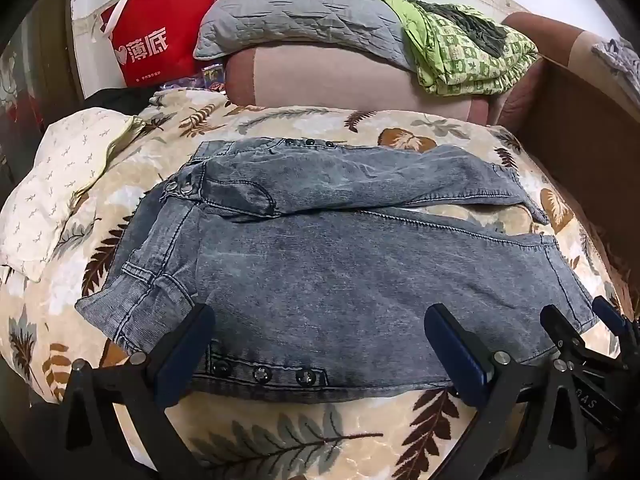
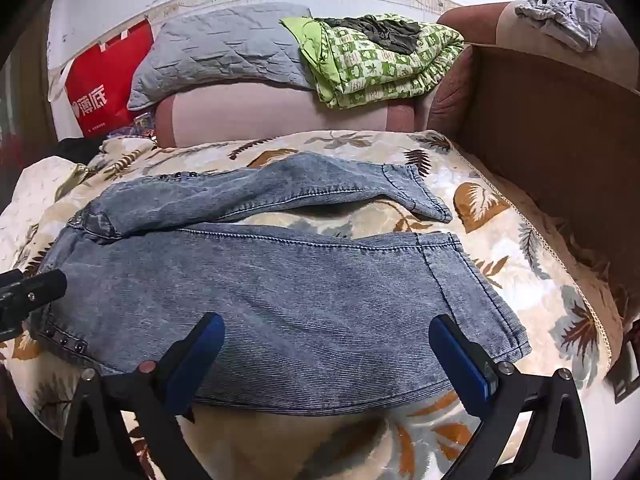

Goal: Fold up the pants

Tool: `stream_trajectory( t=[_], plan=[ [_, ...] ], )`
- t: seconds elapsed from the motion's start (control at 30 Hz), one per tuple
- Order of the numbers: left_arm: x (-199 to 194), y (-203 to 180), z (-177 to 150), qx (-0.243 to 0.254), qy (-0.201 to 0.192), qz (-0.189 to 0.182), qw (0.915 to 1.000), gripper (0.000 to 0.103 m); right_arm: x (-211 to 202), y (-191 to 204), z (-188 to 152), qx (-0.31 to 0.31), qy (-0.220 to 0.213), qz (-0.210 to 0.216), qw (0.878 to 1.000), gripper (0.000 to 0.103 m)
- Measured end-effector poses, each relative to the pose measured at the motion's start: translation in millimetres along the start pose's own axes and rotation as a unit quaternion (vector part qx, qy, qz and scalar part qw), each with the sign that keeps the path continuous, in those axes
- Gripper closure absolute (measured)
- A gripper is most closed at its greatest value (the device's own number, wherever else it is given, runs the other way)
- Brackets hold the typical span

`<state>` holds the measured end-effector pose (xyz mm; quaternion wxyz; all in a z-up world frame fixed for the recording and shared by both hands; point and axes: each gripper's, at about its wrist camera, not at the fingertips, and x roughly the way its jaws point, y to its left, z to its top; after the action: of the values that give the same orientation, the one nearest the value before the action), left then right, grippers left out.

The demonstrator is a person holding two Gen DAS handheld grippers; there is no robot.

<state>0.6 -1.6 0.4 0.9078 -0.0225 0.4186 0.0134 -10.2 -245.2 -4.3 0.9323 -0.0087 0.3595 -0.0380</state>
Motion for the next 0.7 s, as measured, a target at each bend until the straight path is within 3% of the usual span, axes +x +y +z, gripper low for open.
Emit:
stream_trajectory(
  t=[0.7],
  plan=[
    [3.8,0.0,-5.3,-0.006,0.008,-0.012,0.9999,0.0,3.4,-0.8,-2.3,0.006,0.003,0.004,1.0,0.0]
  ],
)
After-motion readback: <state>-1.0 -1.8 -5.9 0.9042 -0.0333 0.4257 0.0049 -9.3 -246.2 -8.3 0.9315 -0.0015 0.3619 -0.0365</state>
